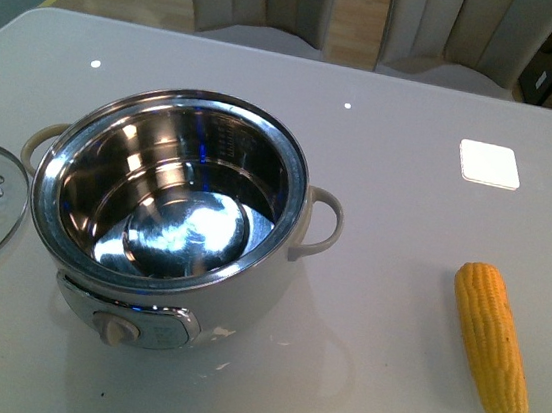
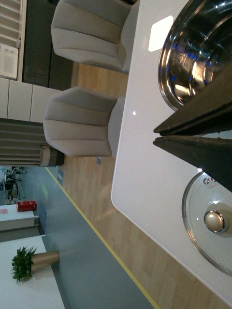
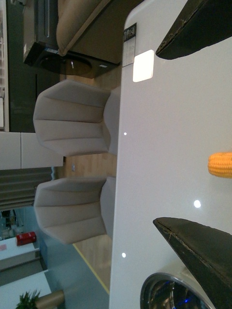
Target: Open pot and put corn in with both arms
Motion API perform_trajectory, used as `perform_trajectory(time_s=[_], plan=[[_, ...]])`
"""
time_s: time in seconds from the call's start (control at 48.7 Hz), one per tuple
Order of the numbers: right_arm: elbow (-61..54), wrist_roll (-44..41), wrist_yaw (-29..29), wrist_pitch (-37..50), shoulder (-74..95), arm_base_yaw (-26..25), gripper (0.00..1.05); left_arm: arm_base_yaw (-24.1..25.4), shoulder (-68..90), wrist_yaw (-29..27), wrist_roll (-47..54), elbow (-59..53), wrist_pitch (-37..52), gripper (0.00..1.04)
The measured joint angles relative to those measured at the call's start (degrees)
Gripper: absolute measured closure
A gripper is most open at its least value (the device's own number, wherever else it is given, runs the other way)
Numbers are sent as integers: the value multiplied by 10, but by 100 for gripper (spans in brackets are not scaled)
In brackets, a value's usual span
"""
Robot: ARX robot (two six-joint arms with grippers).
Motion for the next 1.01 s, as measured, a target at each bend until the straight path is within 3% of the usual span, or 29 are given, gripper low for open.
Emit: perform_trajectory(time_s=[0.103, 0.205, 0.288, 0.39, 0.473, 0.842, 1.007], plan=[[0, 0, 0, 0, 0, 0, 9, -20, -18, -20, 0, -4, -11, 101], [0, 0, 0, 0, 0, 0, 9, -76, -35, -87, 0, -9, -24, 101], [0, 0, 0, 0, 0, 0, 9, -94, -46, -85, 2, -13, -25, 101], [0, 0, 0, 0, 0, 0, 9, -96, -68, -93, 2, -27, -34, 101], [0, 0, 0, 0, 0, 0, 9, -97, -141, -92, 2, -26, -116, 101], [0, 0, 0, 0, 0, 0, 9, -97, -158, -93, 2, -26, -123, 101], [0, 0, 0, 0, 0, 0, 9, -97, -158, -93, 1, -26, -123, 71]])
